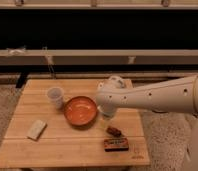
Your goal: Pick up the ceramic bowl
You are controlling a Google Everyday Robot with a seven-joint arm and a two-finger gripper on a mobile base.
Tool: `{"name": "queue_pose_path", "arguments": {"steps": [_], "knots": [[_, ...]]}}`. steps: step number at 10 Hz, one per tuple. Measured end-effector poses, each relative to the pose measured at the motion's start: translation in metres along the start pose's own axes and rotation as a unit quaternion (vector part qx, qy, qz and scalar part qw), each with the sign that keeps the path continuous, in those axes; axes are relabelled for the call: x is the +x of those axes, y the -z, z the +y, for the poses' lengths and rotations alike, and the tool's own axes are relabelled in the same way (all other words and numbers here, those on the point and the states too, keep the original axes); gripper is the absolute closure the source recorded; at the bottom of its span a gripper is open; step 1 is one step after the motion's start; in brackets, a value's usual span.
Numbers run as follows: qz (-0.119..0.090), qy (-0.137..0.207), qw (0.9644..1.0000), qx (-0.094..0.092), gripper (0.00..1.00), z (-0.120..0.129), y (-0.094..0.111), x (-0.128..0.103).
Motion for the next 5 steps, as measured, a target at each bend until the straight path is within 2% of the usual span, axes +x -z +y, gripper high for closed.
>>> {"name": "queue_pose_path", "arguments": {"steps": [2,5], "knots": [[-0.005,0.036,0.9992,-0.014,0.2,0.012,-0.014,-0.022],[-0.004,0.066,0.9974,-0.029,0.2,0.016,-0.032,-0.047]]}}
